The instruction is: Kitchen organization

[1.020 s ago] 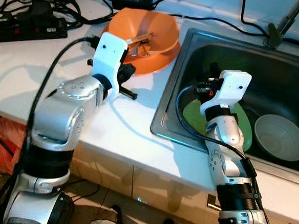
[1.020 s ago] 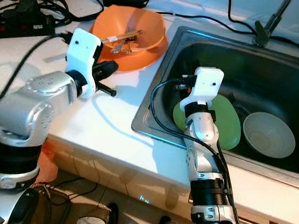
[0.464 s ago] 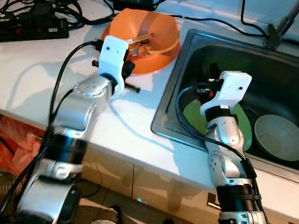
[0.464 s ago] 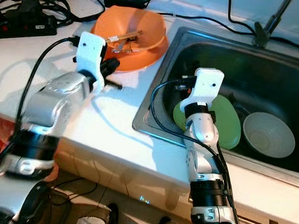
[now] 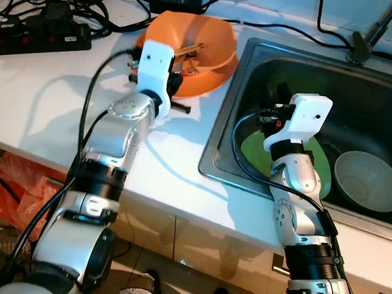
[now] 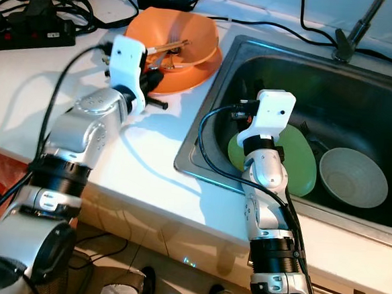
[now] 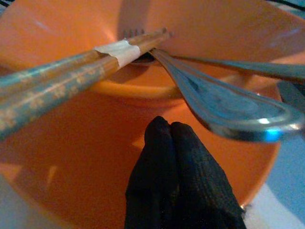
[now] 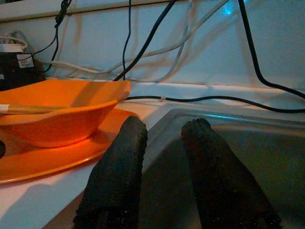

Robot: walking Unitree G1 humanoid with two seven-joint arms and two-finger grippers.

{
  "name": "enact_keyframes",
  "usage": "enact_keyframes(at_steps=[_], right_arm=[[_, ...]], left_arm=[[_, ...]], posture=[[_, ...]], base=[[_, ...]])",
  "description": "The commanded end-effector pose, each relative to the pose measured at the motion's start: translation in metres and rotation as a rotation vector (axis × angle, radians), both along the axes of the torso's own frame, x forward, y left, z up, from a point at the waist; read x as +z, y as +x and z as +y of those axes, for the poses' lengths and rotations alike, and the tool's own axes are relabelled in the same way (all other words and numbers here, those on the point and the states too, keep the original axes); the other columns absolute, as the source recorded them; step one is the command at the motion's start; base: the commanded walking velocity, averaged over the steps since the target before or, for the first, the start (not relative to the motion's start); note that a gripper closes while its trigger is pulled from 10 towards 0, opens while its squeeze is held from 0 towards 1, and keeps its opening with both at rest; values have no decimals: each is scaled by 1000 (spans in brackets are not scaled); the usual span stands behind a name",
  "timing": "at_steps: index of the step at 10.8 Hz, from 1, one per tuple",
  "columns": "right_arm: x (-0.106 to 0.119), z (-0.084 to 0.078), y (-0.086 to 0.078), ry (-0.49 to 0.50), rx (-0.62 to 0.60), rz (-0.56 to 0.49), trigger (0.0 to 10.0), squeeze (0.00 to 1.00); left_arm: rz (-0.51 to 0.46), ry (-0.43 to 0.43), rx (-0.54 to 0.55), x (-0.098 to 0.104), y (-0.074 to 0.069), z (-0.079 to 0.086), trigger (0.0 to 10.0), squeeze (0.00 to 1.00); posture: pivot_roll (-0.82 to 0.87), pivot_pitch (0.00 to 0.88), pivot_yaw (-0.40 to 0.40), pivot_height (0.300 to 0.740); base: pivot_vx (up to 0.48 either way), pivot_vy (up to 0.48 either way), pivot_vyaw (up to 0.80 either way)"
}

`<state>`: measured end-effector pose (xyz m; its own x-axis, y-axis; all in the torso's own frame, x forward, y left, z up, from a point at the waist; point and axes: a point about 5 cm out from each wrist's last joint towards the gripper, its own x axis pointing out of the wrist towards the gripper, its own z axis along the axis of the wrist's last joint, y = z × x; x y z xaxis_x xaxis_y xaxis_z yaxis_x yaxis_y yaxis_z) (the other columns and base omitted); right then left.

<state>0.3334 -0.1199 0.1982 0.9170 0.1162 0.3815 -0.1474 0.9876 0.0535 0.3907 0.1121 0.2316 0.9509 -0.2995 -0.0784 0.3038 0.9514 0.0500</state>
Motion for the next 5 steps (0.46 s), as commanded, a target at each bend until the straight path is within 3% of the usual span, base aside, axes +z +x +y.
enact_keyframes(at_steps=[1, 5], right_arm=[[-17, -2, -2, 11, -9, 64, 10000, 0], [-17, -2, -2, 9, -10, 62, 10000, 0]], left_arm=[[13, 2, 4, 1, 4, -1, 10000, 0], [90, -54, 43, 10, 25, 4, 10000, 0]], posture=[[207, 201, 25, 740], [205, 195, 35, 740]], base=[[0, 0, 0], [0, 0, 0]])
